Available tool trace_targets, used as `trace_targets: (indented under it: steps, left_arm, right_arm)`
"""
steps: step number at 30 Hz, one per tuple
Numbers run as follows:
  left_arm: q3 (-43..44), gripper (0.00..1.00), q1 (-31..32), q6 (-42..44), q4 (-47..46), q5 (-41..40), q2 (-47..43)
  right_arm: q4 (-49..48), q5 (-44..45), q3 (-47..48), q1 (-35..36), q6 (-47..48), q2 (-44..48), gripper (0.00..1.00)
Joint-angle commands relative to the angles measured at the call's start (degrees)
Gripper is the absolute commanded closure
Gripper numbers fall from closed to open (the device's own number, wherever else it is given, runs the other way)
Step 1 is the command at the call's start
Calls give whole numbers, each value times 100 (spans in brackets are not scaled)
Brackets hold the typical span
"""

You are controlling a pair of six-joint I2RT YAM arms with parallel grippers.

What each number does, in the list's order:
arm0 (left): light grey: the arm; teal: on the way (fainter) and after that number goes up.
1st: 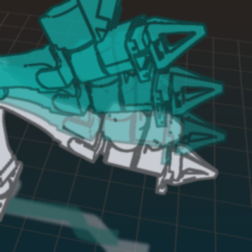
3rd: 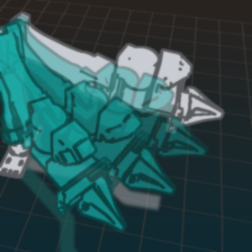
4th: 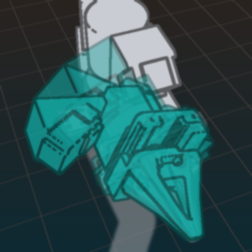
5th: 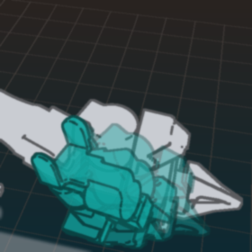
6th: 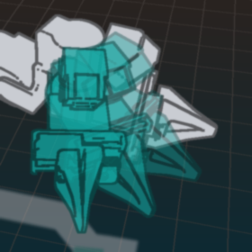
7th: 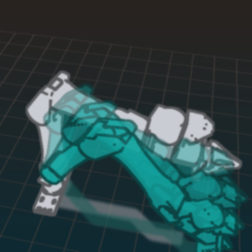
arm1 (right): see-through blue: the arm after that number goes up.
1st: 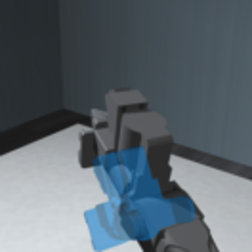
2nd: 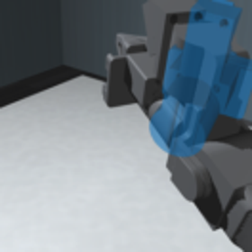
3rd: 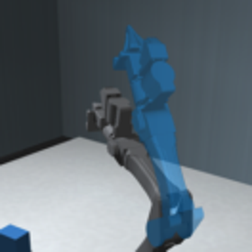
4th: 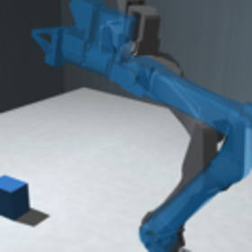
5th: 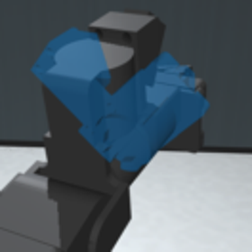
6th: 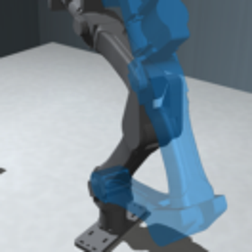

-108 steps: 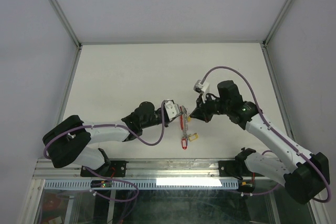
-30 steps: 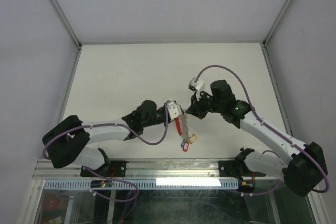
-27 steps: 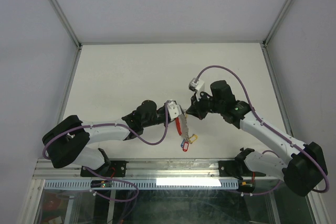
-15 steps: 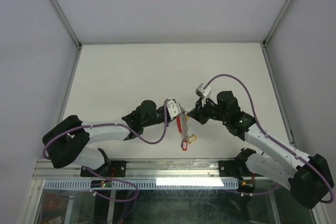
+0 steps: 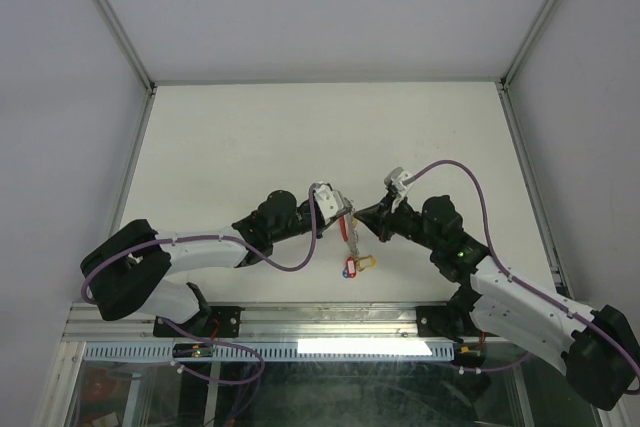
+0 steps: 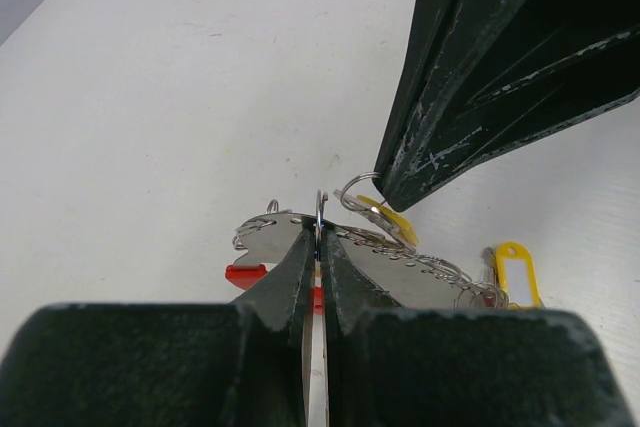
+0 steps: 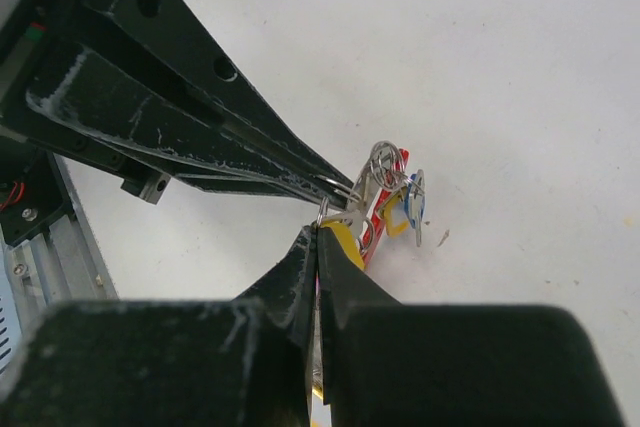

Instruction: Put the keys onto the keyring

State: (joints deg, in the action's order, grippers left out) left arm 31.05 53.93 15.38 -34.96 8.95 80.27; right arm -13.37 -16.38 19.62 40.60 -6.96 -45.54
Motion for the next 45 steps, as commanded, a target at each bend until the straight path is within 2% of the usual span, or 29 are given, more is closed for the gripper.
trace_targets:
  steps: [1, 7, 33, 45]
  left_arm:
    - [85, 100, 3, -157, -458, -74, 5]
    - [90, 100, 4, -167, -450, -64, 25]
    - [112, 100, 3, -154, -420, -43, 37]
    - [112, 100, 4, -141, -411, -16, 50]
  right_arm:
    - [-956, 213, 0, 79, -138, -40, 100]
    - [-1155, 221, 3, 97, -165, -168, 100]
    - [-697, 607, -122, 106, -241, -75, 100]
    - [-814, 794, -168, 106, -393, -117, 100]
